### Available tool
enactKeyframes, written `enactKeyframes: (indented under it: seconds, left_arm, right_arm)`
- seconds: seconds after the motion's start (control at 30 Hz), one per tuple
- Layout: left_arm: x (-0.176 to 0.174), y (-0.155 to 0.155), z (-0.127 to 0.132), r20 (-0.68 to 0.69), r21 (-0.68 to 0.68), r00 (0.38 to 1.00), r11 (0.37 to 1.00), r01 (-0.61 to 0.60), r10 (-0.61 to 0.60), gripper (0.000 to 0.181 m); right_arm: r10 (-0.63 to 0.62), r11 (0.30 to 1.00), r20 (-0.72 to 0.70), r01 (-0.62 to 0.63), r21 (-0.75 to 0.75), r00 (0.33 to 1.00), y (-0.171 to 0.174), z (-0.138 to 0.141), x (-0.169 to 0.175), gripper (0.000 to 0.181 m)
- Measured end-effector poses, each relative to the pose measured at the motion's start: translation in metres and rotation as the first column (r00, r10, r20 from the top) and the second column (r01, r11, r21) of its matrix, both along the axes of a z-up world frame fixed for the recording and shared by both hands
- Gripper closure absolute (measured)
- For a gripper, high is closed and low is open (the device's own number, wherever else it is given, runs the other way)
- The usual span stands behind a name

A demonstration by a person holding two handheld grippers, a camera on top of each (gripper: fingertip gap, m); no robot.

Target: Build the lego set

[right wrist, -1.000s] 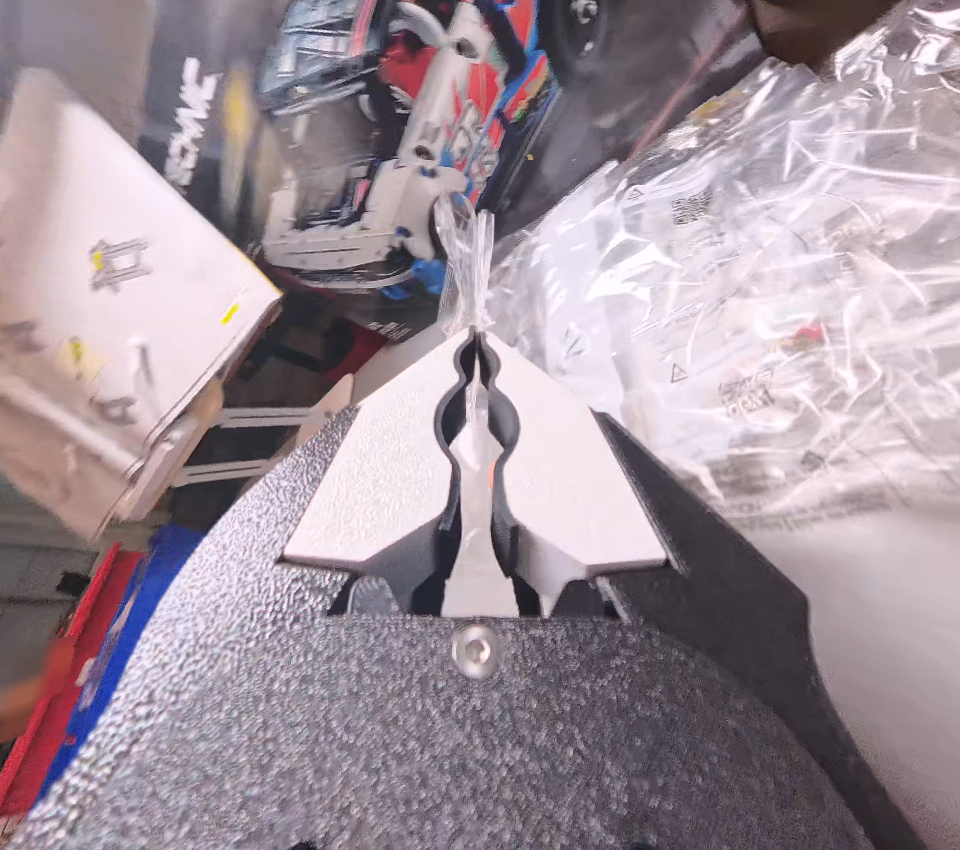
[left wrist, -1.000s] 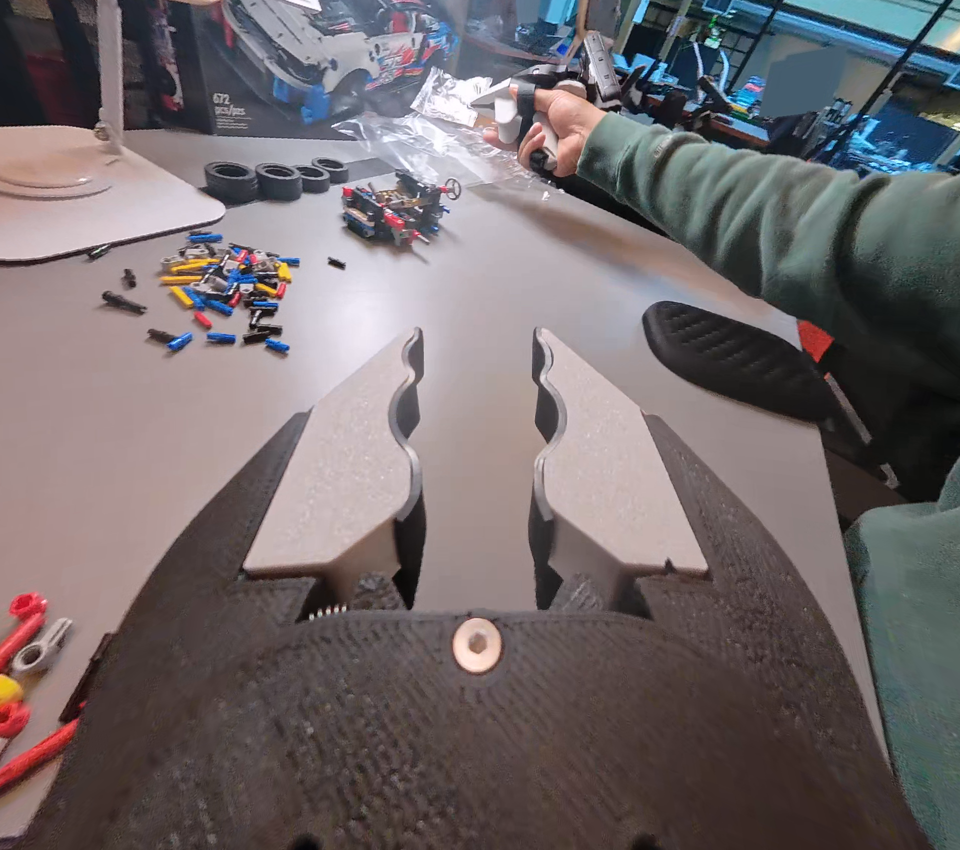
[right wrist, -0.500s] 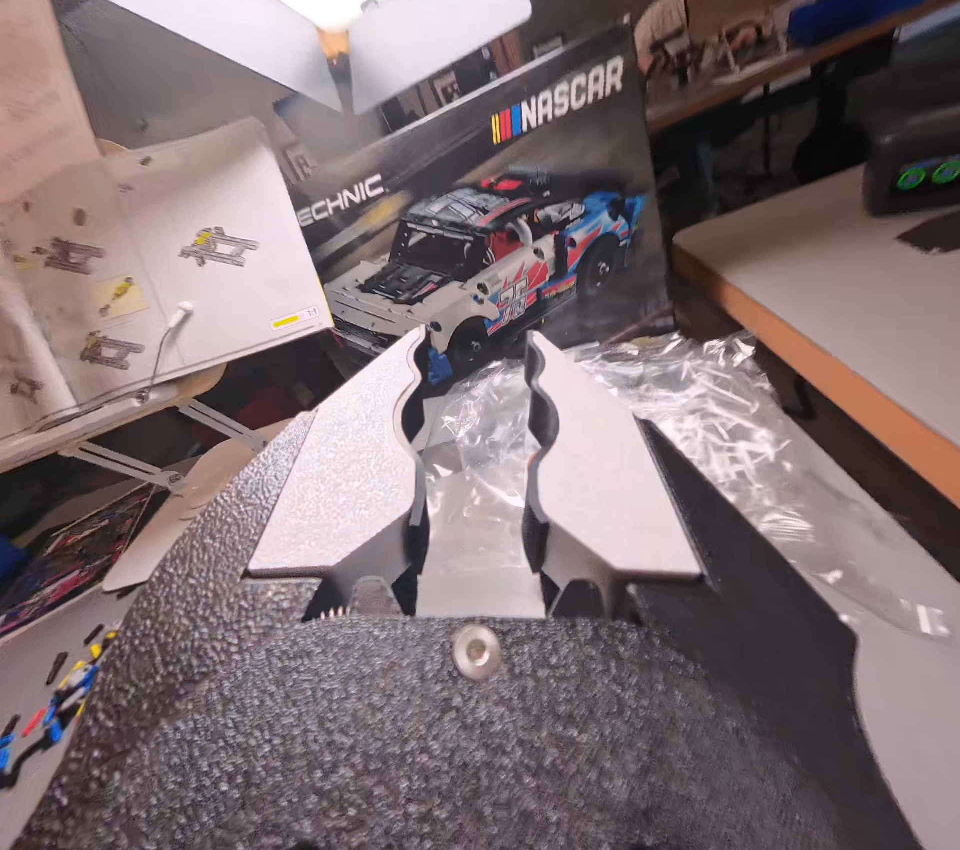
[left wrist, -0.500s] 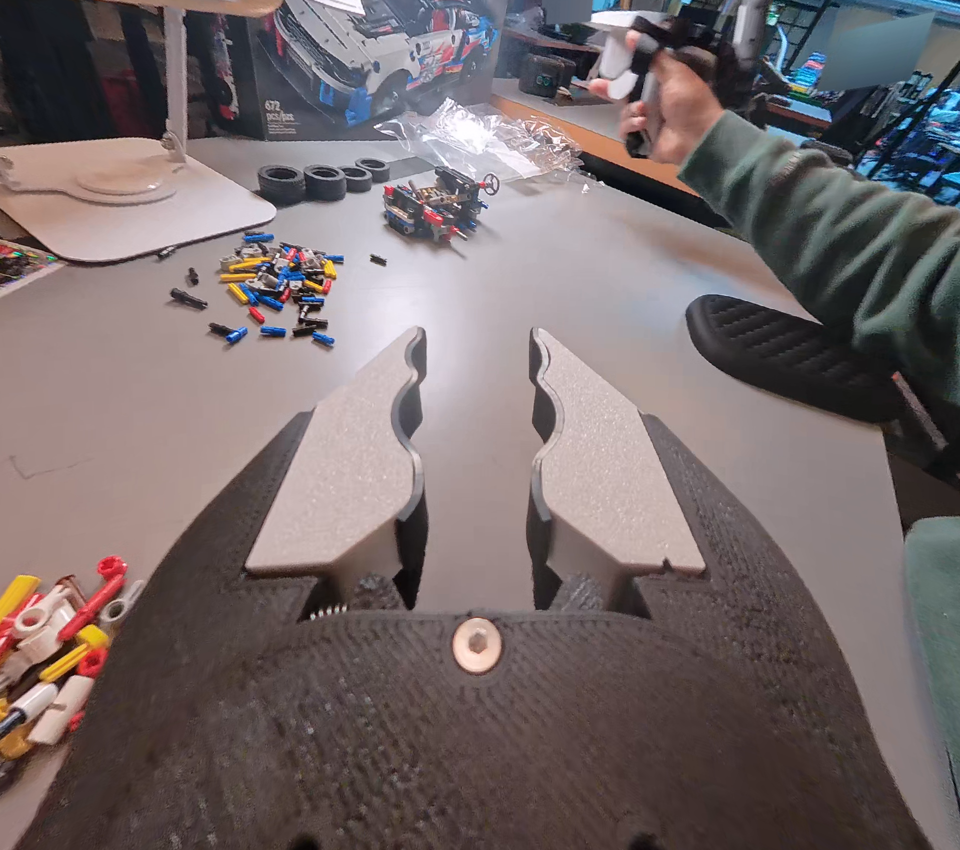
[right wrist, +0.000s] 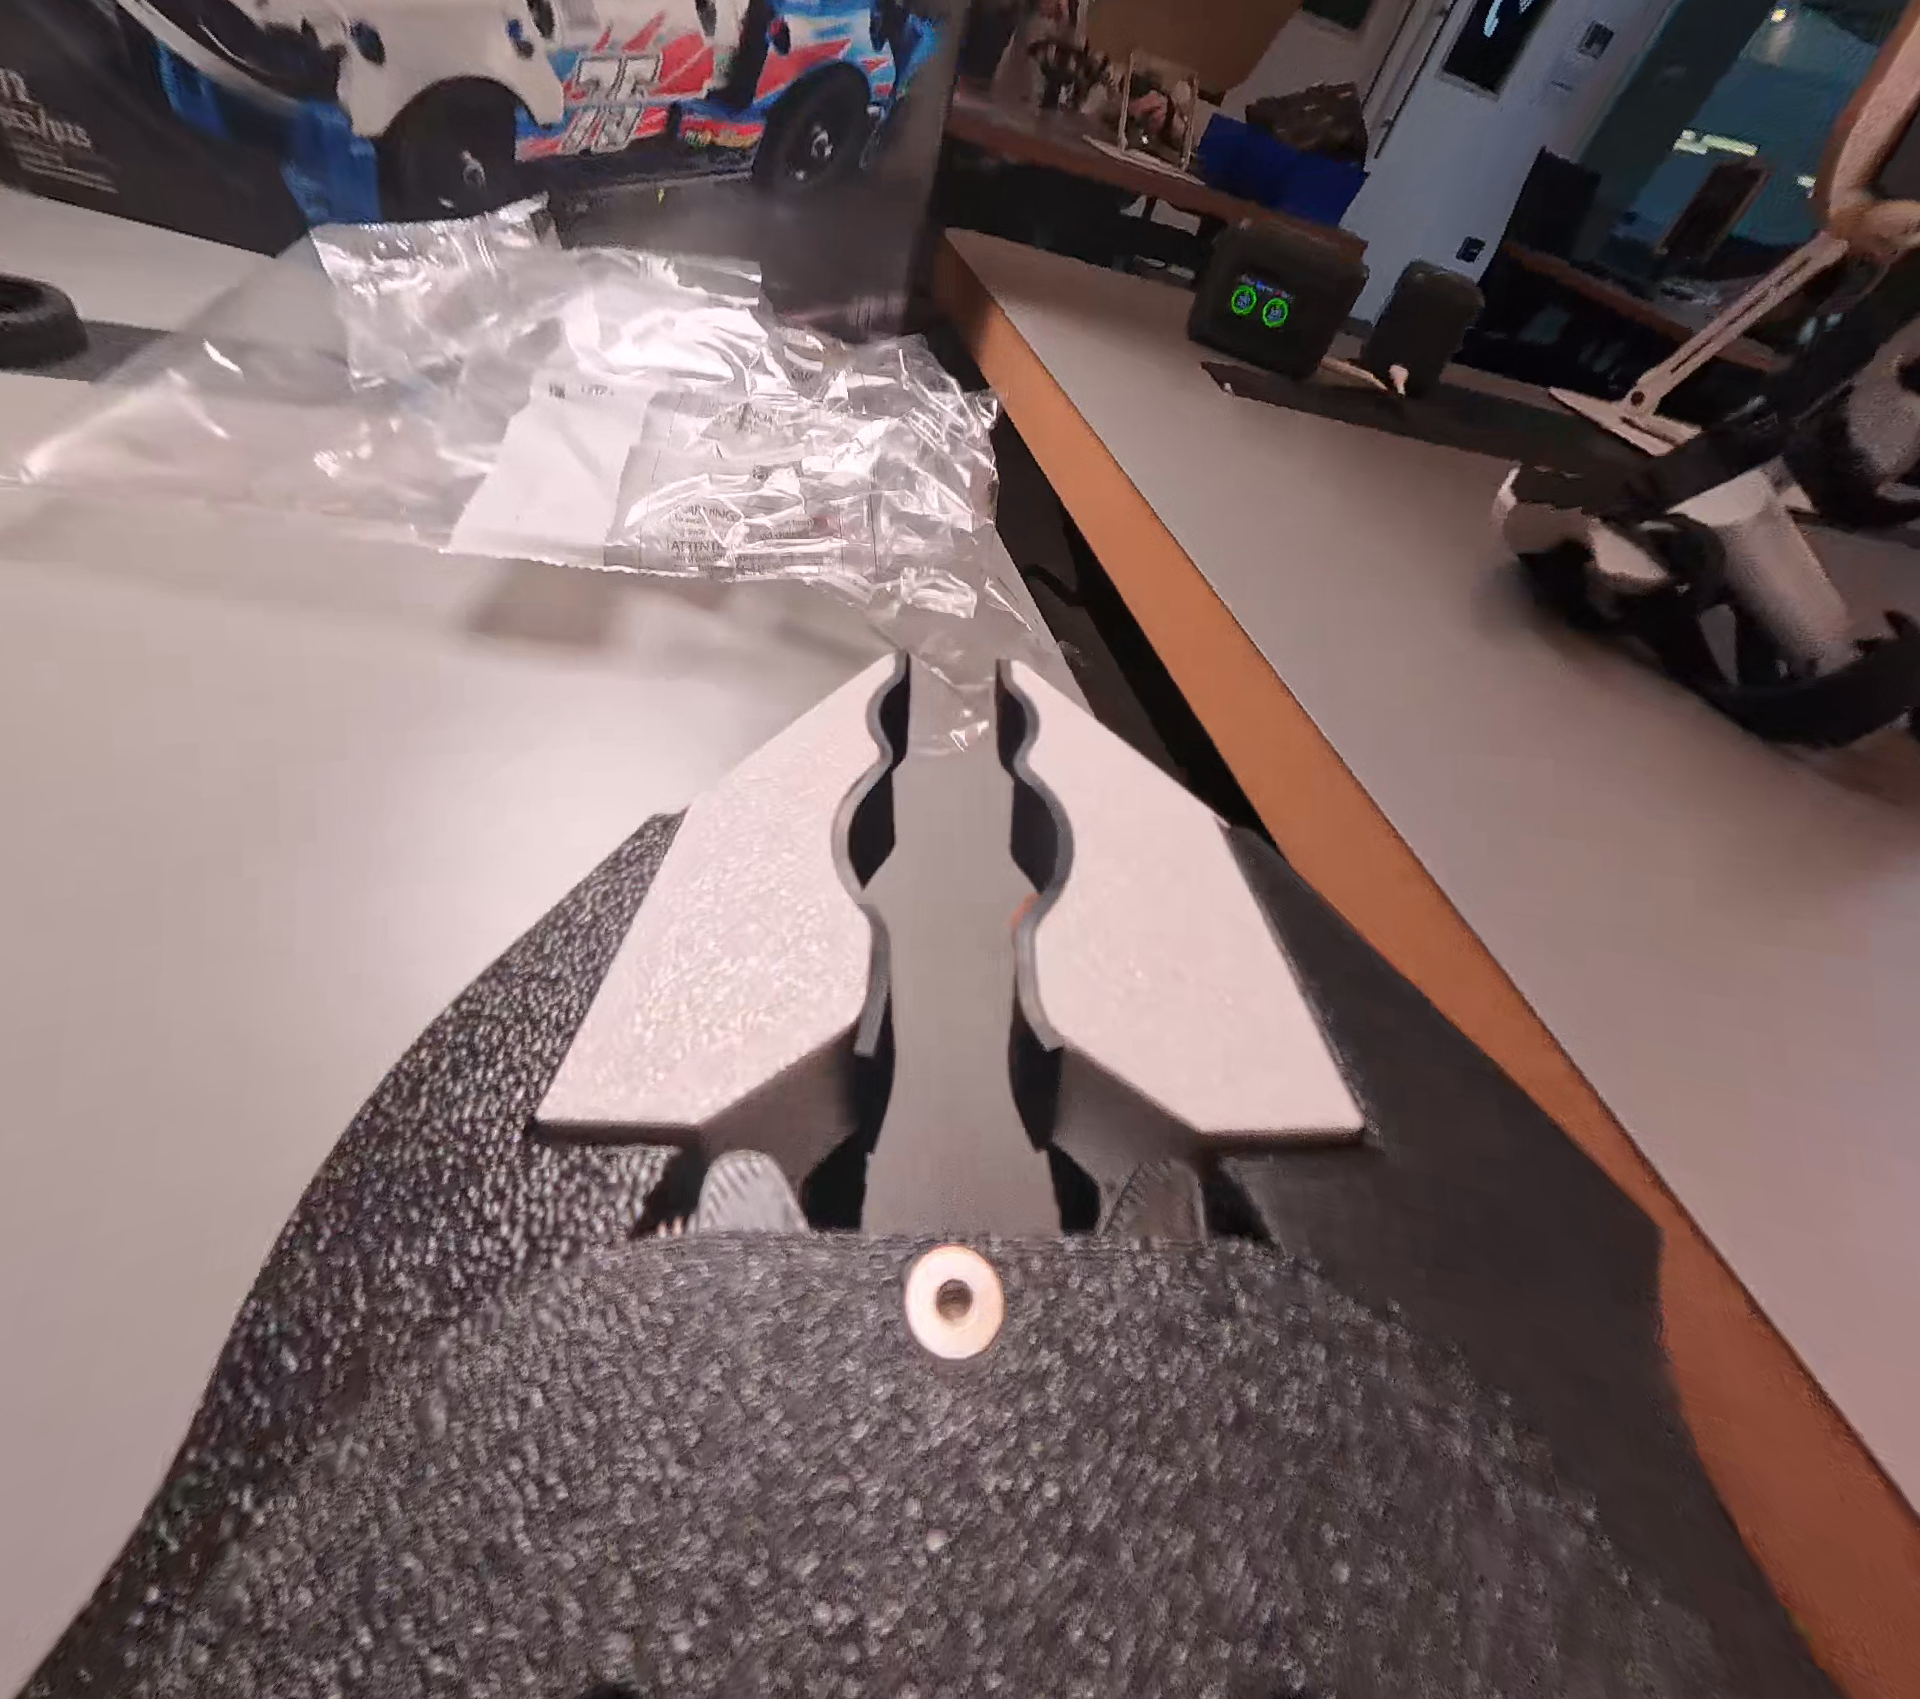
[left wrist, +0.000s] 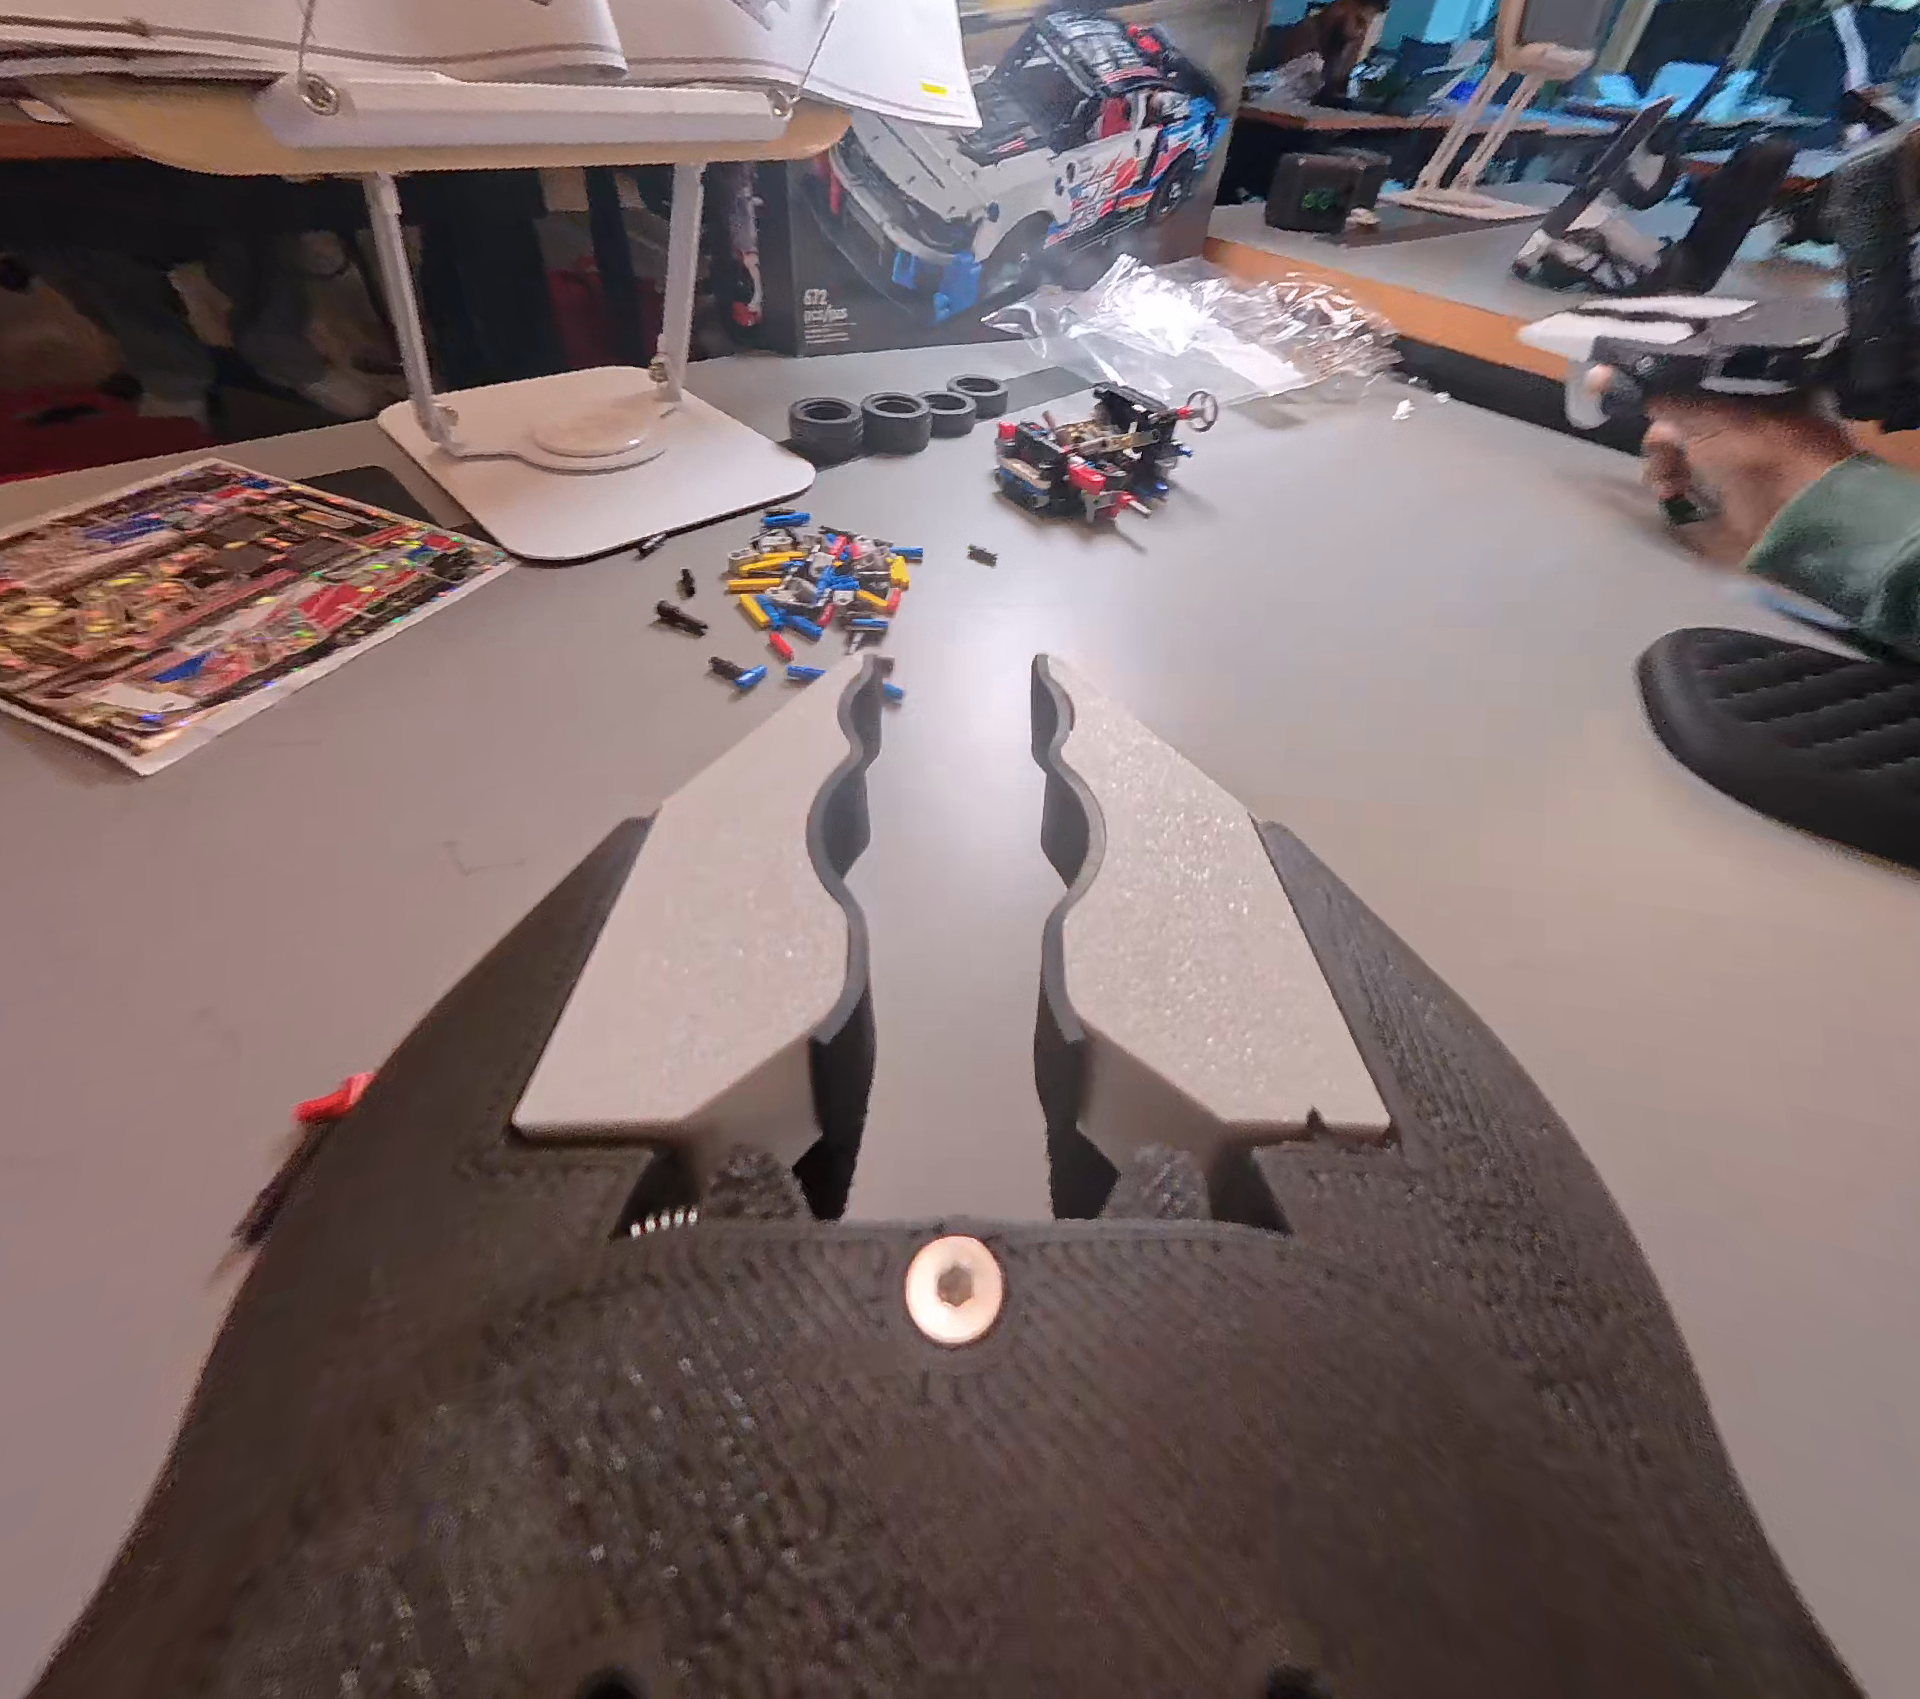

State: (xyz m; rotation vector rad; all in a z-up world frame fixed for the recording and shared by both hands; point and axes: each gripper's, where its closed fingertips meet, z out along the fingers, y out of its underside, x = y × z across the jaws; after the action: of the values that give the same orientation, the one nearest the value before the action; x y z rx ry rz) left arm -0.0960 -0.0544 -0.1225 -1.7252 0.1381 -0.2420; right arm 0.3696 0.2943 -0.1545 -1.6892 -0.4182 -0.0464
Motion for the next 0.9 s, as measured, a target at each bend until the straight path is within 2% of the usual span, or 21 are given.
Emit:
enactKeyframes:
  seconds: [0.07, 0.17, 0.27, 0.33, 0.5, 0.57, 0.63, 0.7, 0.77, 0.83, 0.9]
  left_arm:
    - [-0.013, -0.002, 0.000, -0.060, -0.001, 0.996, 0.998, -0.060, 0.059, 0.154]
    - [-0.054, -0.012, -0.003, -0.174, -0.031, 0.961, 0.974, -0.223, 0.214, 0.153]
    - [-0.108, -0.038, -0.014, -0.241, -0.135, 0.900, 0.906, -0.401, 0.362, 0.149]
    - [-0.132, -0.060, -0.016, -0.242, -0.197, 0.879, 0.866, -0.459, 0.410, 0.148]
    - [-0.147, -0.102, -0.026, -0.294, -0.389, 0.889, 0.805, -0.448, 0.352, 0.155]
    - [-0.150, -0.117, -0.030, -0.336, -0.442, 0.886, 0.777, -0.448, 0.320, 0.158]
    - [-0.153, -0.129, -0.031, -0.374, -0.474, 0.880, 0.756, -0.452, 0.292, 0.151]
    - [-0.148, -0.138, -0.035, -0.397, -0.514, 0.890, 0.748, -0.419, 0.225, 0.152]
    - [-0.152, -0.149, -0.037, -0.446, -0.539, 0.871, 0.714, -0.446, 0.207, 0.151]
    - [-0.156, -0.164, -0.047, -0.470, -0.609, 0.867, 0.649, -0.455, 0.166, 0.152]
    - [-0.160, -0.184, -0.068, -0.480, -0.715, 0.872, 0.536, -0.449, 0.090, 0.154]
  right_arm:
    - [0.054, 0.998, -0.022, -0.054, 0.037, 0.998, -0.002, 0.010, -0.015, 0.155]
    - [0.212, 0.977, -0.029, -0.211, 0.042, 0.977, -0.019, 0.017, -0.060, 0.138]
    - [0.381, 0.923, -0.012, -0.380, 0.066, 0.924, -0.044, 0.020, -0.109, 0.132]
    - [0.459, 0.885, 0.017, -0.459, 0.078, 0.888, -0.059, 0.018, -0.135, 0.132]
    - [0.548, 0.827, 0.117, -0.558, 0.073, 0.828, -0.083, 0.005, -0.164, 0.136]
    - [0.569, 0.813, 0.129, -0.579, 0.060, 0.812, -0.089, -0.002, -0.168, 0.137]
    - [0.571, 0.809, 0.143, -0.583, 0.066, 0.808, -0.092, -0.001, -0.168, 0.138]
    - [0.577, 0.808, 0.131, -0.587, 0.056, 0.806, -0.094, -0.002, -0.169, 0.139]
    - [0.576, 0.808, 0.126, -0.586, 0.057, 0.807, -0.095, -0.001, -0.168, 0.140]
    - [0.570, 0.813, 0.123, -0.580, 0.057, 0.812, -0.094, -0.001, -0.166, 0.141]
    - [0.567, 0.816, 0.115, -0.575, 0.059, 0.816, -0.093, -0.001, -0.164, 0.142]
